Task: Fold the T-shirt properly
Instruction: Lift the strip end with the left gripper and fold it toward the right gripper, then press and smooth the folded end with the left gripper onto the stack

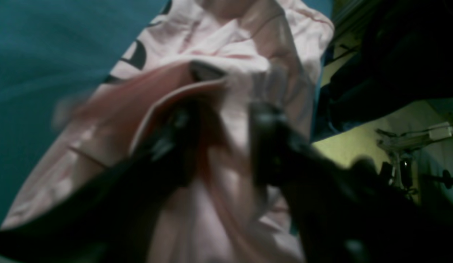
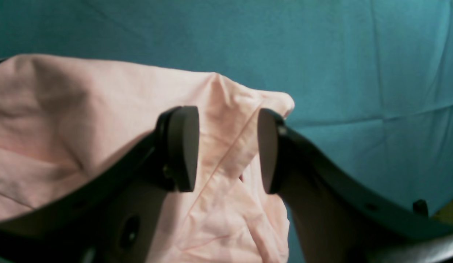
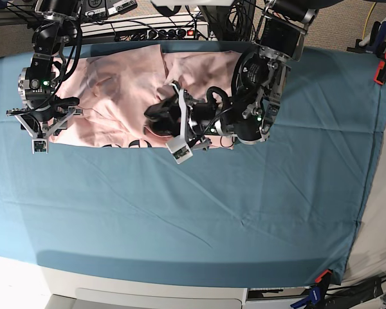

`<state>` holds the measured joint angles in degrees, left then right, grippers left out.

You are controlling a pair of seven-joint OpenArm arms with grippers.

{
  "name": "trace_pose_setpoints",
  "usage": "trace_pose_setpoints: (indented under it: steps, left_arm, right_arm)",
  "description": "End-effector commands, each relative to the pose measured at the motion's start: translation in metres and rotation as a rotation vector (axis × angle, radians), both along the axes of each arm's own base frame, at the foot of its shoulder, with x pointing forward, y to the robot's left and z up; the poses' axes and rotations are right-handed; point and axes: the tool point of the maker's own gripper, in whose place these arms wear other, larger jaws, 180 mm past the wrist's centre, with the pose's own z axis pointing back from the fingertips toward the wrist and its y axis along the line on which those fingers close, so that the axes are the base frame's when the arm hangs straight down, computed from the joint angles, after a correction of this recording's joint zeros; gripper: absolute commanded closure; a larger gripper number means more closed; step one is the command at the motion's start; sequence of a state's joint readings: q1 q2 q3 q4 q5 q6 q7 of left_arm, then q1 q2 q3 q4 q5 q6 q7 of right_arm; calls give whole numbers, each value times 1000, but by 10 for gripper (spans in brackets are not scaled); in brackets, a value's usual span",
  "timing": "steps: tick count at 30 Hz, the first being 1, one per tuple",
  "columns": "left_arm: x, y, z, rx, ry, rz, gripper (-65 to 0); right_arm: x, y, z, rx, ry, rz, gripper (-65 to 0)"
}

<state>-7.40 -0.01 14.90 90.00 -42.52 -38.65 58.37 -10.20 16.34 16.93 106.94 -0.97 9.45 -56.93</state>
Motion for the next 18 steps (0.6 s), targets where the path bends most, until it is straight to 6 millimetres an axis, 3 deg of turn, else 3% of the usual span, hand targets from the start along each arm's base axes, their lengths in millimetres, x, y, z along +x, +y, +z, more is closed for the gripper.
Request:
trace_pose_setpoints:
  steps: [1, 10, 12, 16, 18]
  left_arm:
    - [8, -5, 19, -54, -34, 8, -286]
    - [9, -4, 18, -44, -35, 6, -284]
    - [12, -2, 18, -22, -45, -1, -221]
    - [28, 8, 24, 17, -78, 4, 0]
    - [34, 15, 29, 17, -74, 4, 0]
  right_arm:
    - [8, -5, 15, -26, -49, 9, -267]
    - [8, -5, 15, -26, -50, 9, -267]
    - [8, -5, 15, -26, -50, 9, -267]
    - [8, -5, 15, -26, -50, 9, -267]
    - [8, -5, 15, -26, -49, 9, -267]
